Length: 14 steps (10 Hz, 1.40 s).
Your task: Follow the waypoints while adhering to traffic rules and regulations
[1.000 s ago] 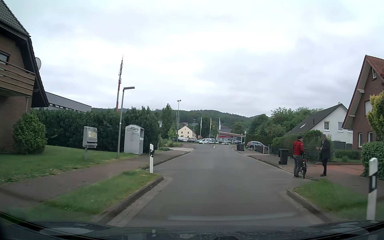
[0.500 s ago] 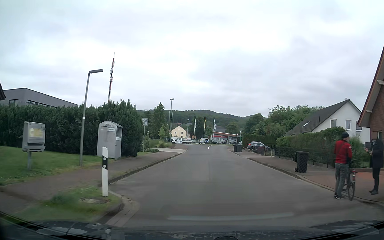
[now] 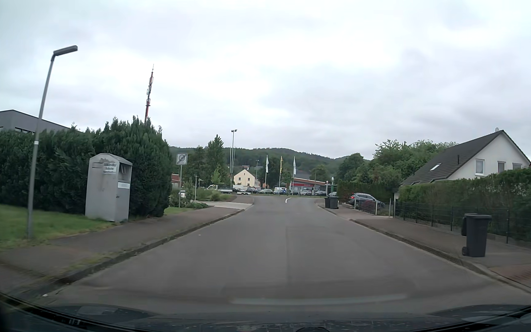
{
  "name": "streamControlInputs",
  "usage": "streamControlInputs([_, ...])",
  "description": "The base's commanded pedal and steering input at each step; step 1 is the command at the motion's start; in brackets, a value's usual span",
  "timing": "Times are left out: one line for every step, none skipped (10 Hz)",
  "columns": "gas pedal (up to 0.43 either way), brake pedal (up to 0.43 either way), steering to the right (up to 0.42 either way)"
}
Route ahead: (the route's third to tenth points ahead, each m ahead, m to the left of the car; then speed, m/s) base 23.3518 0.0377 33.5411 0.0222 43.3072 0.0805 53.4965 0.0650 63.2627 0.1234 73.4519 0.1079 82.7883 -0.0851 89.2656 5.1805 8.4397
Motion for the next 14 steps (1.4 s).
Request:
streamControlInputs([0.157, 0.0, 0.009])
streamControlInputs([0.157, 0.0, 0.009])
streamControlInputs([0.157, 0.0, 0.006])
streamControlInputs([0.157, 0.0, 0.004])
streamControlInputs([0.157, 0.0, 0.005])
streamControlInputs([0.157, 0.0, 0.004])
streamControlInputs([0.157, 0.0, 0.005])
streamControlInputs([0.157, 0.0, 0.009])
streamControlInputs([0.157, 0.0, 0.017])
streamControlInputs([0.157, 0.0, 0.017])
streamControlInputs([0.157, 0.0, 0.015])
streamControlInputs([0.157, 0.0, 0.015])
streamControlInputs([0.157, 0.0, 0.015])
streamControlInputs([0.157, 0.0, 0.015])
